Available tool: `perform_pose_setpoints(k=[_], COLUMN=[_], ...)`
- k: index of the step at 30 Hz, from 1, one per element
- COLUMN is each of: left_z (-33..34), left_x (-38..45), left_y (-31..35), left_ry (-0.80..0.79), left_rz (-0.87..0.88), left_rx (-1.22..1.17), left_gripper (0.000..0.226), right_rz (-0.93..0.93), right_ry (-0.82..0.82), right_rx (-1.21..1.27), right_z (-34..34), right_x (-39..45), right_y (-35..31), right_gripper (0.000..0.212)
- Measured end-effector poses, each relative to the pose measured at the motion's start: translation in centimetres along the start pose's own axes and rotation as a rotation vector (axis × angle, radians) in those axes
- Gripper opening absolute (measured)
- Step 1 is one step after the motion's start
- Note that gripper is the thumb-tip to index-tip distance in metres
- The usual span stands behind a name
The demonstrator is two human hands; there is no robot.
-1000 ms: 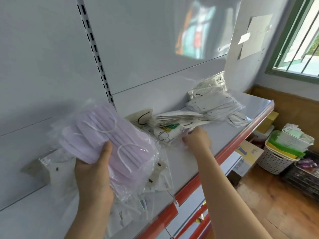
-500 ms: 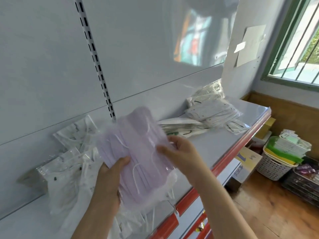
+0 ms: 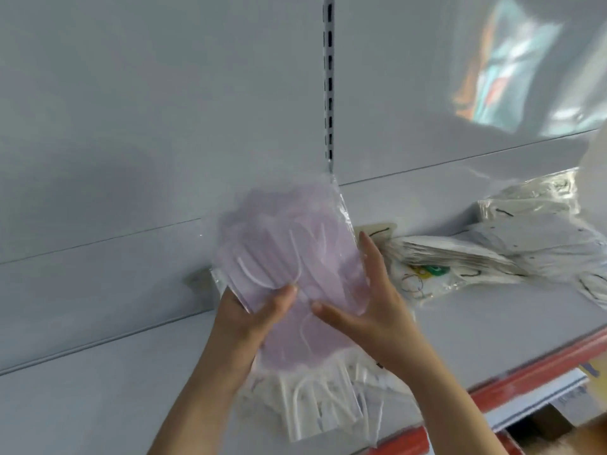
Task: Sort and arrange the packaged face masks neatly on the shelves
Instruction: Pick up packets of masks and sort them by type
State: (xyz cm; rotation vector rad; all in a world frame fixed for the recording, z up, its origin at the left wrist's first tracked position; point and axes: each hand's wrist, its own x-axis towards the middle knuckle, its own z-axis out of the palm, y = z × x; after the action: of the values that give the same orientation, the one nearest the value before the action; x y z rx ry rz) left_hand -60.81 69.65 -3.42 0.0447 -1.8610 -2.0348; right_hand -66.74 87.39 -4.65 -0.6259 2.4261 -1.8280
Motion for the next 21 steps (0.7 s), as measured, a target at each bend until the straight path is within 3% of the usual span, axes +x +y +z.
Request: perform_pose_setpoints(k=[2, 5, 9, 11, 13, 15, 19, 21], left_z=[-1.8, -3.1, -3.1, -3.7, -4.4, -4.8, -5.2, -6.4], left_x=[-0.5, -1.5, -2.8, -2.9, -3.0, -3.4, -4.5, -4.6], left_y=[0.1, -0.9, -1.8, -1.7, -1.5, -1.3, 0.1, 1.9], left_ry=[-0.020, -0.002, 0.133, 0.121, 0.068, 0.035, 0.118, 0.165], left_rz=[0.018, -0.033, -0.025, 0.007, 0.023, 0.010, 0.071, 0.117], left_rx=[0.118, 0.166, 0.163, 0.114, 0.105, 0.126, 0.211, 0.211], left_gripper=[0.043, 0.066, 0.045, 0.050, 0.078, 0.089, 0.037, 0.036], right_rz=[-0.028, -0.069, -0.085, -0.093, -0.063, -0.031, -0.082, -0.147], right_ry=[-0.130, -0.259, -0.250, -0.264, -0.370, -0.423, -0.332, -0.378], right_rx=[0.120, 0.143, 0.181, 0.209, 0.207, 0.124, 0.060, 0.090], right_z=[0.9, 2.4, 4.3, 4.2, 3.7, 3.8, 5.9, 7.5], right_x=[0.3, -0.1, -0.7, -0.6, -0.7, -1.0, -0.9, -0.3], right_y=[0.1, 0.7, 1.0, 1.0, 1.0, 1.3, -0.5, -3.1], right_gripper=[0.113, 0.086, 0.055, 0.066, 0.080, 0.075, 0.036, 0.016])
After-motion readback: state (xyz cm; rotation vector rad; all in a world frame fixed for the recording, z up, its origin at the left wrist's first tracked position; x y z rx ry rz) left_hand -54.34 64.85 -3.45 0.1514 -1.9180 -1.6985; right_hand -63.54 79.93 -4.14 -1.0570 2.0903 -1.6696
